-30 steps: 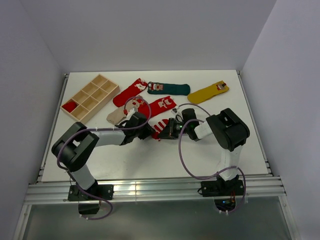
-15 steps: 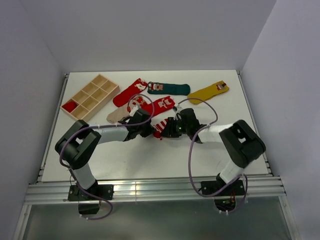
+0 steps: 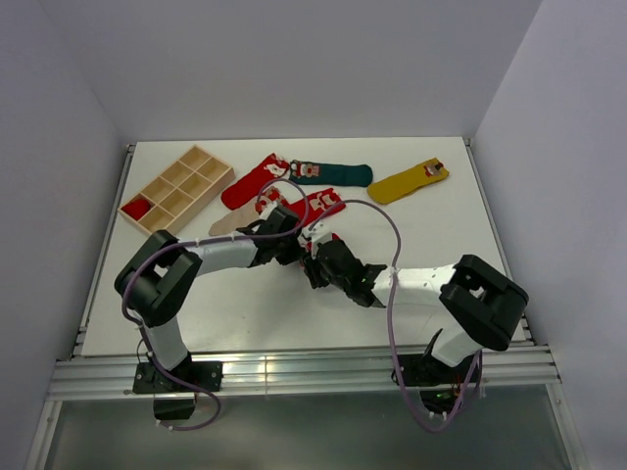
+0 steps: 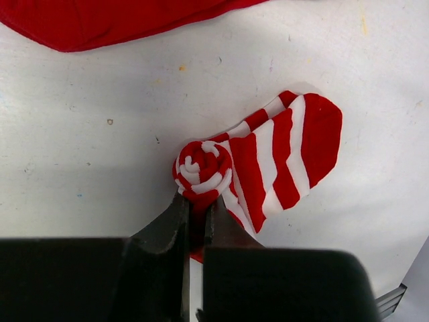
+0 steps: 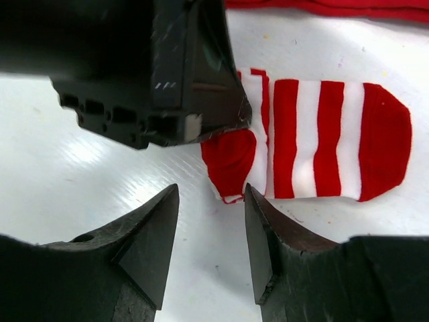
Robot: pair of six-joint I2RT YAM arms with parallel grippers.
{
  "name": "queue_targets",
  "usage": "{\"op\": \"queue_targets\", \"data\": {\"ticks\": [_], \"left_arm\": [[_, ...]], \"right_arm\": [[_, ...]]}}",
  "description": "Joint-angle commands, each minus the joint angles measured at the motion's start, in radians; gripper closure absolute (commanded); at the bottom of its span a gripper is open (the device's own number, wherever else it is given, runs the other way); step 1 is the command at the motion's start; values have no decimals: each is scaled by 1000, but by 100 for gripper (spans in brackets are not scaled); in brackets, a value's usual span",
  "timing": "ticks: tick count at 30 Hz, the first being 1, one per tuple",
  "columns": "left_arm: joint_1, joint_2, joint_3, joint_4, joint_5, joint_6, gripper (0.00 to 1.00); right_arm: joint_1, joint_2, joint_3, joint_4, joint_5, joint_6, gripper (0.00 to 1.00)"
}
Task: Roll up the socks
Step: Roll the sock at the center of the board.
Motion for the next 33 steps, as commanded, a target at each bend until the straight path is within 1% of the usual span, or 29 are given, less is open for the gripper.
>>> {"op": "queue_targets", "data": {"ticks": [1, 8, 13, 15, 18, 26, 31, 33], "left_arm": [[5, 45, 2, -126, -10, 60, 100], [3, 49, 5, -123, 4, 66, 100], [3, 51, 6, -126, 4, 69, 100], [3, 51, 6, -124, 7, 69, 100], [3, 51, 6, -124, 10, 71, 100], [2, 49, 9, -126, 14, 72, 100], [2, 51, 11, -118, 17, 72, 100], [2, 54, 12, -116, 26, 74, 100]], "right_arm": [[37, 31, 35, 41, 162, -114, 48], [79, 98, 63, 72, 217, -177, 48], [105, 49, 49, 96, 228, -183, 48], [105, 26, 43, 110, 228, -212, 48], [107, 21, 40, 115, 234, -214, 48], [107, 122, 66, 113, 210, -205, 48], [105, 183, 55, 107, 186, -196, 48], [103, 219, 50, 113, 190, -153, 49]]}}
